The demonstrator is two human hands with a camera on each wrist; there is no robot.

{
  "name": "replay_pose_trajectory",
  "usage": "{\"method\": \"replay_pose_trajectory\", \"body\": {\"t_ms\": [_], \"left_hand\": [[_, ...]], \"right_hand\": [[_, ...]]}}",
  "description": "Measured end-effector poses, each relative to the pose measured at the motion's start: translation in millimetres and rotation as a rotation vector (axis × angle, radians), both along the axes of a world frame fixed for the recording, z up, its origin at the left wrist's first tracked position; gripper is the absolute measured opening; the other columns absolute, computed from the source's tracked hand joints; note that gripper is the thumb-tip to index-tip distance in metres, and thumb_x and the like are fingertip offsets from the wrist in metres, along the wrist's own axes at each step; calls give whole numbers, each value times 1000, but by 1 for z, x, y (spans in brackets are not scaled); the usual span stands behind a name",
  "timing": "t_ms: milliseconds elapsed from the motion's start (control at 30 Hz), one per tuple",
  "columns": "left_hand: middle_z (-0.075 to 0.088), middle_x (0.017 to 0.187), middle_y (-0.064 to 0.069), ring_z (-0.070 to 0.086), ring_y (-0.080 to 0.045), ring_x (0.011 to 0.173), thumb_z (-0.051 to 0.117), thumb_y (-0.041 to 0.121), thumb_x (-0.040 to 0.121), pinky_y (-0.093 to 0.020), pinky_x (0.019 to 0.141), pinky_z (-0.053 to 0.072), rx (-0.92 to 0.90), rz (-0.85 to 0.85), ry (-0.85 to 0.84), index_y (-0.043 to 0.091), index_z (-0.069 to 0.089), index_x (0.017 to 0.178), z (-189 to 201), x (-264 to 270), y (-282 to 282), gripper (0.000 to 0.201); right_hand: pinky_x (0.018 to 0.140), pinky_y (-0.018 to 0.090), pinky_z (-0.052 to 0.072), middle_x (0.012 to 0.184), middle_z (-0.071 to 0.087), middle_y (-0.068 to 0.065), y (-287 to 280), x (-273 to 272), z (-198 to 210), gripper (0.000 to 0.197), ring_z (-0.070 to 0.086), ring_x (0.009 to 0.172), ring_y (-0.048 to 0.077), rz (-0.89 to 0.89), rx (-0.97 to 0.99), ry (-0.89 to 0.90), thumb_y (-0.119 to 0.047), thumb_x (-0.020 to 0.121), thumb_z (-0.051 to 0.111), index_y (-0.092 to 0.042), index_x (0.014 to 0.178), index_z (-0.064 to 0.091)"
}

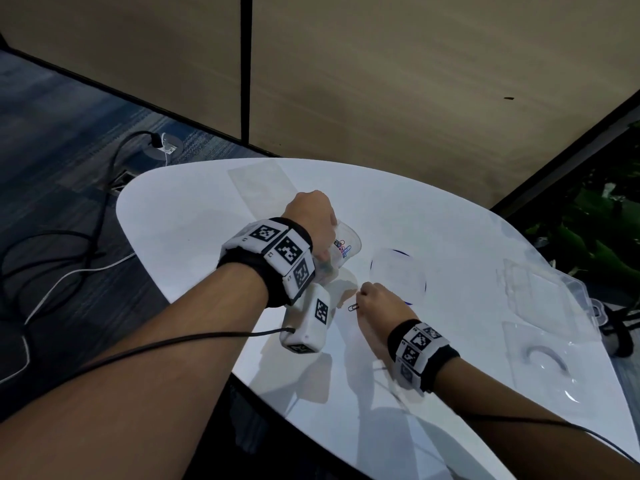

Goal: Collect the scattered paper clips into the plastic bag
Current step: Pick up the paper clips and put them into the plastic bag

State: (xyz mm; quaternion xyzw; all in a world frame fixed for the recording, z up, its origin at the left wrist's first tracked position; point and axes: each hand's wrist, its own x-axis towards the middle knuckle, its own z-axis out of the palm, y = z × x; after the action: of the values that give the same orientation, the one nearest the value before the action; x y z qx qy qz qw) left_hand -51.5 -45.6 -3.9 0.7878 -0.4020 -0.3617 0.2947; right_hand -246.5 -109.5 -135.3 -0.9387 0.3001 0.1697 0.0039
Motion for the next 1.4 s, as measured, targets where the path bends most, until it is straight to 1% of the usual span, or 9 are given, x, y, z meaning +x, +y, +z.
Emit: {"method": "replay_pose_trajectory", "body": {"t_ms": [100,233,533,633,800,967,1100,1267,1400], "left_hand": [[74,110,-21,73,-37,98,65,-6,86,-42,89,61,4,-6,-16,3,71,120,0,1,2,35],[73,113,-20,72,-37,102,59,-3,90,-42,92,60,-11,10,-26,6,72,119,-1,2,2,32],[74,104,-19,74,-36,95,66,-5,84,-41,87,62,9,8,-10,7,71,115,-8,1,-4,34],[75,100,-19,74,-36,93,67,-4,85,-42,86,62,8,9,-3,8,72,112,-9,0,-6,30],[75,99,-18,75,-35,89,69,-4,85,-43,84,63,0,2,-8,8,72,114,-10,-2,-6,31],[75,100,-19,75,-35,91,63,-2,90,-43,86,62,-27,-12,-26,6,73,114,-7,-2,-5,27],[76,94,-16,76,-33,86,62,-5,89,-42,83,63,-17,6,-27,8,73,110,-9,0,-6,27],[76,94,-17,76,-32,85,62,-5,88,-41,82,63,-11,-2,-23,9,73,108,-7,0,-6,27],[75,92,-17,76,-33,83,61,-7,88,-42,81,64,-5,-4,-12,8,72,109,-6,0,-4,28]], "right_hand": [[79,35,49,103,59,10,-15,1,10,24,60,95,29,66,30,70,-6,88,49,-6,101,69],[77,32,47,101,64,10,-26,4,18,21,63,93,29,52,39,72,-13,94,48,-9,102,67],[71,24,58,63,73,-2,-52,-16,41,12,63,54,7,-335,451,-165,-19,83,67,-14,74,74],[66,19,53,60,71,-3,-59,-9,74,9,67,55,7,-395,574,-427,-17,84,72,-14,76,73],[69,30,61,70,71,5,-43,29,114,5,68,62,21,-411,755,-873,-10,85,73,-9,80,72],[60,23,57,72,74,1,-29,44,115,15,66,56,11,-354,646,-794,-22,78,81,-12,88,76],[55,27,53,71,69,5,-43,27,100,6,60,60,15,-482,798,-871,-12,86,72,-8,82,74],[63,29,57,68,70,-1,-39,-2,45,4,61,57,12,-420,631,-493,-17,79,76,-13,81,77],[75,23,49,83,60,-8,-26,-4,23,17,56,72,9,-211,419,-311,-22,76,76,-27,92,75]]}}
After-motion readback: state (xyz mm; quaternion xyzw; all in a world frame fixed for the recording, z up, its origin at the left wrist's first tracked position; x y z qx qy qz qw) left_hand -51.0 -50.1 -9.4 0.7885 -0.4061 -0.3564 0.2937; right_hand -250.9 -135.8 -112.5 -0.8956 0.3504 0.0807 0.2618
